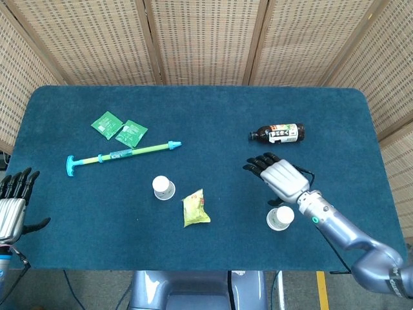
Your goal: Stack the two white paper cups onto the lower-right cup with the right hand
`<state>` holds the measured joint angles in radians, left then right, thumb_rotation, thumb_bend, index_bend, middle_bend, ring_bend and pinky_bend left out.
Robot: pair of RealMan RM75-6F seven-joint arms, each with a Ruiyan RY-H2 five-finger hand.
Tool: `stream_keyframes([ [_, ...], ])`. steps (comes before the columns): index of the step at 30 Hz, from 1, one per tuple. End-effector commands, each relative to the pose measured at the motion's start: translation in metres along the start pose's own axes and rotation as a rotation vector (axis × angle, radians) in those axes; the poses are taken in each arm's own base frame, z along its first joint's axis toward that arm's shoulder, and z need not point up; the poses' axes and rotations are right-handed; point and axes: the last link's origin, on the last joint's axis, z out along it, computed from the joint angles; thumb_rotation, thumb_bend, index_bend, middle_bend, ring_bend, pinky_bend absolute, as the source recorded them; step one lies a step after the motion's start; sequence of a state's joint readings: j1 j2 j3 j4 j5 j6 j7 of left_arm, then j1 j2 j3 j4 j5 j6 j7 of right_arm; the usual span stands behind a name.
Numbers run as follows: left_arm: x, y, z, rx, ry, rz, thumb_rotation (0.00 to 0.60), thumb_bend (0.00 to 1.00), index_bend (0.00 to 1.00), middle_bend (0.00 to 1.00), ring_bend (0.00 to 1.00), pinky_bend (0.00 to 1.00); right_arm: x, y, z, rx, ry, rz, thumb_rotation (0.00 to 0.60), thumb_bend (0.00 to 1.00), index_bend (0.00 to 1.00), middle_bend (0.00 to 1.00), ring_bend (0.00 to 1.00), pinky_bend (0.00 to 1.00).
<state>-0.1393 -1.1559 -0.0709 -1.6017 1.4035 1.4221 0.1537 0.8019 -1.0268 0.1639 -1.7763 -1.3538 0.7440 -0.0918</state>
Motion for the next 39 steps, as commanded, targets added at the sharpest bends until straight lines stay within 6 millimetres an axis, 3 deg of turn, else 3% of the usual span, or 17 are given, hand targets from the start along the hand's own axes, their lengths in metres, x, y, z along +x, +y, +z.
stream_keyframes([
  [1, 0.0, -0.001, 0.002, 0.007, -0.007, -0.002, 0.6, 0.0, 0.0, 0.0, 0.0, 0.0, 0.004, -0.025, 0.039, 0.08, -0.005, -0.022, 0.6, 0.0, 0.2, 0.22, 0.18, 0.18],
  [3, -0.001, -0.002, 0.004, 0.012, -0.012, -0.003, 0.6, 0.0, 0.0, 0.0, 0.0, 0.0, 0.004, -0.038, 0.053, 0.117, -0.003, -0.036, 0.6, 0.0, 0.21, 0.22, 0.18, 0.18],
  [10, -0.001, -0.009, 0.011, 0.047, -0.028, -0.017, 0.6, 0.0, 0.0, 0.0, 0.0, 0.0, 0.001, -0.098, 0.128, 0.234, -0.003, -0.067, 0.6, 0.0, 0.25, 0.26, 0.21, 0.2],
  [19, -0.001, -0.019, 0.016, 0.088, -0.041, -0.036, 0.6, 0.0, 0.0, 0.0, 0.0, 0.0, -0.007, -0.149, 0.185, 0.29, -0.016, -0.038, 0.6, 0.0, 0.28, 0.28, 0.23, 0.21],
  [31, -0.001, -0.023, 0.019, 0.097, -0.056, -0.045, 0.6, 0.0, 0.0, 0.0, 0.0, 0.0, -0.024, -0.182, 0.219, 0.293, -0.048, -0.034, 0.6, 0.07, 0.28, 0.29, 0.24, 0.22],
  [39, 0.0, -0.025, 0.019, 0.101, -0.054, -0.048, 0.6, 0.0, 0.0, 0.0, 0.0, 0.0, -0.034, -0.183, 0.227, 0.272, -0.049, -0.049, 0.6, 0.14, 0.4, 0.41, 0.34, 0.26],
])
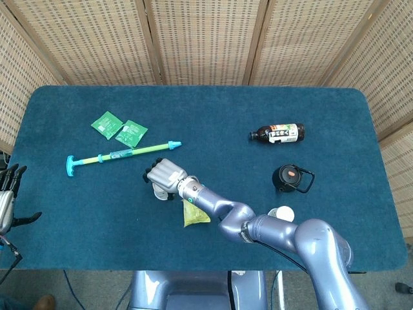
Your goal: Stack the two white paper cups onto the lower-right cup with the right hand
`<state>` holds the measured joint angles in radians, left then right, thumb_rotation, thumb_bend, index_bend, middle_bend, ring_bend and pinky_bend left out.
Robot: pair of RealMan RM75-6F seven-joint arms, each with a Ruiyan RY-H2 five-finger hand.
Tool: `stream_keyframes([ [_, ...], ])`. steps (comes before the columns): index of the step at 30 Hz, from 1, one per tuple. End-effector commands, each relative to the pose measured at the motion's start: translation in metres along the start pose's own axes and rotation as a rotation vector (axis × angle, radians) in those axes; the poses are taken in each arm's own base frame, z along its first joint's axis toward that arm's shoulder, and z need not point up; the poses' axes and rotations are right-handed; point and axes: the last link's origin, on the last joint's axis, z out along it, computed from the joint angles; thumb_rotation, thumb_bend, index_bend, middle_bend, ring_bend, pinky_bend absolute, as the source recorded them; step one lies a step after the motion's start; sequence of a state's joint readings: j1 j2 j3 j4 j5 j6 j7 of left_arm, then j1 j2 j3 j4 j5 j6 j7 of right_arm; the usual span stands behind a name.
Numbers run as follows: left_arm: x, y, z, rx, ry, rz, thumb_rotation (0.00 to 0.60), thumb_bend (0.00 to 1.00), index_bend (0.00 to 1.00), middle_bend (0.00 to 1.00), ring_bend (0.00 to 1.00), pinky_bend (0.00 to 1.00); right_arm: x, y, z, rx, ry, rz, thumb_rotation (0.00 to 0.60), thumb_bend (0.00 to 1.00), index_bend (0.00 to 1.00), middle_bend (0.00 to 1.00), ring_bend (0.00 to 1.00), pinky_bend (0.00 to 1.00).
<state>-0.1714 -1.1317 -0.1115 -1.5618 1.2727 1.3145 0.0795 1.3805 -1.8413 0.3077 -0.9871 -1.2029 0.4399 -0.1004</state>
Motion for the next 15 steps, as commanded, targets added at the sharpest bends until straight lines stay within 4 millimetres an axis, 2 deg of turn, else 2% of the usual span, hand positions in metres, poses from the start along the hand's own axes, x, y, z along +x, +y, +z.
stream_keyframes([
  [1, 0.0, 0.0, 0.0, 0.0, -0.002, 0.001, 0.6, 0.0, 0.0, 0.0, 0.0, 0.0, -0.003, 0.001, 0.001, -0.009, 0.009, -0.008, 0.6, 0.15, 0.42, 0.43, 0.35, 0.27],
  [6, -0.001, 0.0, 0.001, 0.001, -0.002, 0.003, 0.6, 0.0, 0.0, 0.0, 0.0, 0.0, -0.008, 0.003, 0.002, -0.018, 0.027, -0.011, 0.6, 0.24, 0.55, 0.55, 0.47, 0.47],
  [11, -0.002, 0.001, 0.0, 0.001, -0.003, 0.007, 0.6, 0.0, 0.0, 0.0, 0.0, 0.0, 0.004, 0.007, -0.004, -0.014, 0.074, 0.018, 0.6, 0.29, 0.56, 0.56, 0.48, 0.49],
  [15, -0.002, 0.001, 0.0, 0.0, -0.001, 0.008, 0.6, 0.0, 0.0, 0.0, 0.0, 0.0, 0.023, 0.015, -0.014, -0.016, 0.117, 0.022, 0.6, 0.31, 0.56, 0.56, 0.48, 0.49],
])
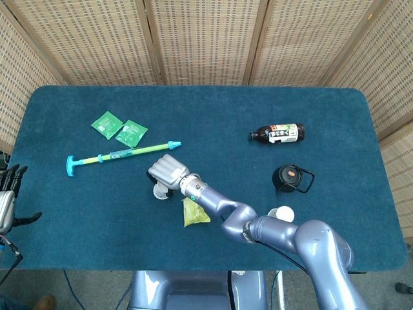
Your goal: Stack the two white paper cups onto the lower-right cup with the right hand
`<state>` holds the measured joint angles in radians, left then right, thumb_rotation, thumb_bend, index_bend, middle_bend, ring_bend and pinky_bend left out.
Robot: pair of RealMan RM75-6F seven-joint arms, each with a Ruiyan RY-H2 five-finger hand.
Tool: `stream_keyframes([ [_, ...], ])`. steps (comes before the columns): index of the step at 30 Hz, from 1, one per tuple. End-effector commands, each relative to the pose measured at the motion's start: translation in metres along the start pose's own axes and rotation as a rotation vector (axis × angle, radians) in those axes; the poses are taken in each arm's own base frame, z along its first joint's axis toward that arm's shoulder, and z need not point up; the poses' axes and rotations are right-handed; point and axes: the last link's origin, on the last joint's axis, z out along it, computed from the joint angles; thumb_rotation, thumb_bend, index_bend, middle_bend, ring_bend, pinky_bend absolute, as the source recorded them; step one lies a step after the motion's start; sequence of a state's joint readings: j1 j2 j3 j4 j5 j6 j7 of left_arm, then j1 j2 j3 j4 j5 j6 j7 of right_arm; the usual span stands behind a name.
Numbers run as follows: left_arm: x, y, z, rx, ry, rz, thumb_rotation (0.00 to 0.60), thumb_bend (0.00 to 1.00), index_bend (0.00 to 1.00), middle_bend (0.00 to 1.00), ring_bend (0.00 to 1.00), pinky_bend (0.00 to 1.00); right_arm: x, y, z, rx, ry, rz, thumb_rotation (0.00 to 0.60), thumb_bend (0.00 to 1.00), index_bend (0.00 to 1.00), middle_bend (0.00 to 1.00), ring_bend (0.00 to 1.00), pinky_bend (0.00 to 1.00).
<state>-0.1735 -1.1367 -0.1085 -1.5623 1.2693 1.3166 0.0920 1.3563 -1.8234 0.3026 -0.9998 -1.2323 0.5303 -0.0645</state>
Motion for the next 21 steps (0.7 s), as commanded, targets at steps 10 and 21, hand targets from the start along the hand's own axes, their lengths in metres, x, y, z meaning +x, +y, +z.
stream_keyframes([
  [10, 0.002, 0.004, -0.006, -0.024, 0.012, 0.0, 0.6, 0.0, 0.0, 0.0, 0.0, 0.0, 0.057, 0.053, -0.078, -0.107, 0.043, -0.081, 0.6, 0.37, 0.56, 0.56, 0.48, 0.49],
  [21, 0.002, 0.009, -0.01, -0.043, 0.017, -0.008, 0.6, 0.0, 0.0, 0.0, 0.0, 0.0, 0.073, 0.088, -0.214, -0.32, -0.079, -0.15, 0.6, 0.4, 0.56, 0.55, 0.49, 0.5],
])
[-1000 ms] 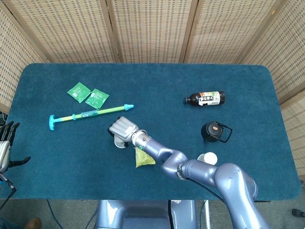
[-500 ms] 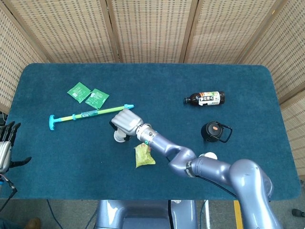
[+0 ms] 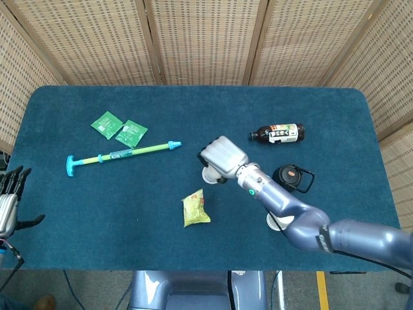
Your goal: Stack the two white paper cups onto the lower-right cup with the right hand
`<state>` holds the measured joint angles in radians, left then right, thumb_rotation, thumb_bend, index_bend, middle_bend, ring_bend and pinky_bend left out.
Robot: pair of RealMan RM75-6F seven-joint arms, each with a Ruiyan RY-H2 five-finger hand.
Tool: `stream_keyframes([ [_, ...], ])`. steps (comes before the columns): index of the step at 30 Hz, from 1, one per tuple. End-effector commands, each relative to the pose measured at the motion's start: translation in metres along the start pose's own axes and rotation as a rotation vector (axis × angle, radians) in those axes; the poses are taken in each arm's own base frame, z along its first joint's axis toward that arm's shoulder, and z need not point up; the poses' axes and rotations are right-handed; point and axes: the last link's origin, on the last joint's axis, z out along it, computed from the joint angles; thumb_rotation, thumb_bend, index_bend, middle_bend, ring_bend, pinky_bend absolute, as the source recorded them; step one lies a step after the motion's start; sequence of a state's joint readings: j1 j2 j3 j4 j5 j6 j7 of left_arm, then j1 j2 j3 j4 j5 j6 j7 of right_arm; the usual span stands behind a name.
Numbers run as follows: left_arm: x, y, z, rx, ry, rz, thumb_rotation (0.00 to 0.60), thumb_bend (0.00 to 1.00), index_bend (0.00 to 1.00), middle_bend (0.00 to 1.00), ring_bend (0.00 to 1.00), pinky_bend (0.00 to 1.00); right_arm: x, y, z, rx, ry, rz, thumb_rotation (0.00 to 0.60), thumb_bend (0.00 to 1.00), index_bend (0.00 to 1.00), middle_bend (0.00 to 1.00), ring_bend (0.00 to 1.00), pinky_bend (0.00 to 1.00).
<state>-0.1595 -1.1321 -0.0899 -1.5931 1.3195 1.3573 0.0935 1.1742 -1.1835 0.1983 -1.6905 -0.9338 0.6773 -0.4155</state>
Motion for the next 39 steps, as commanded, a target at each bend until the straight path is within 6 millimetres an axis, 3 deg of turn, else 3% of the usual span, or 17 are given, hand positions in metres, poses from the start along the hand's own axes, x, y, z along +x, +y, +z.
stream_keyframes([
  [1, 0.001, 0.001, -0.001, -0.004, 0.005, -0.001, 0.6, 0.0, 0.0, 0.0, 0.0, 0.0, -0.004, 0.029, -0.071, -0.131, -0.079, -0.032, 0.6, 0.41, 0.56, 0.55, 0.49, 0.5],
  [4, 0.002, 0.003, -0.001, -0.009, 0.009, -0.001, 0.6, 0.0, 0.0, 0.0, 0.0, 0.0, -0.007, 0.039, -0.106, -0.191, -0.131, -0.034, 0.6, 0.42, 0.56, 0.55, 0.49, 0.5],
  [8, 0.004, 0.003, -0.001, -0.011, 0.011, -0.011, 0.6, 0.0, 0.0, 0.0, 0.0, 0.0, -0.012, 0.047, -0.137, -0.252, -0.184, 0.013, 0.6, 0.44, 0.55, 0.54, 0.49, 0.5],
  [15, 0.005, 0.003, -0.002, -0.022, 0.015, -0.012, 0.6, 0.0, 0.0, 0.0, 0.0, 0.0, -0.022, 0.051, -0.165, -0.275, -0.204, 0.053, 0.6, 0.46, 0.55, 0.54, 0.49, 0.5],
  [25, 0.003, 0.006, -0.003, -0.035, 0.011, 0.002, 0.6, 0.0, 0.0, 0.0, 0.0, 0.0, -0.049, 0.06, -0.175, -0.274, -0.248, 0.095, 0.6, 0.47, 0.55, 0.54, 0.49, 0.5],
  [39, 0.001, 0.006, -0.002, -0.028, 0.013, 0.013, 0.6, 0.0, 0.0, 0.0, 0.0, 0.0, -0.062, 0.062, -0.169, -0.25, -0.264, 0.13, 0.6, 0.48, 0.55, 0.54, 0.49, 0.5],
])
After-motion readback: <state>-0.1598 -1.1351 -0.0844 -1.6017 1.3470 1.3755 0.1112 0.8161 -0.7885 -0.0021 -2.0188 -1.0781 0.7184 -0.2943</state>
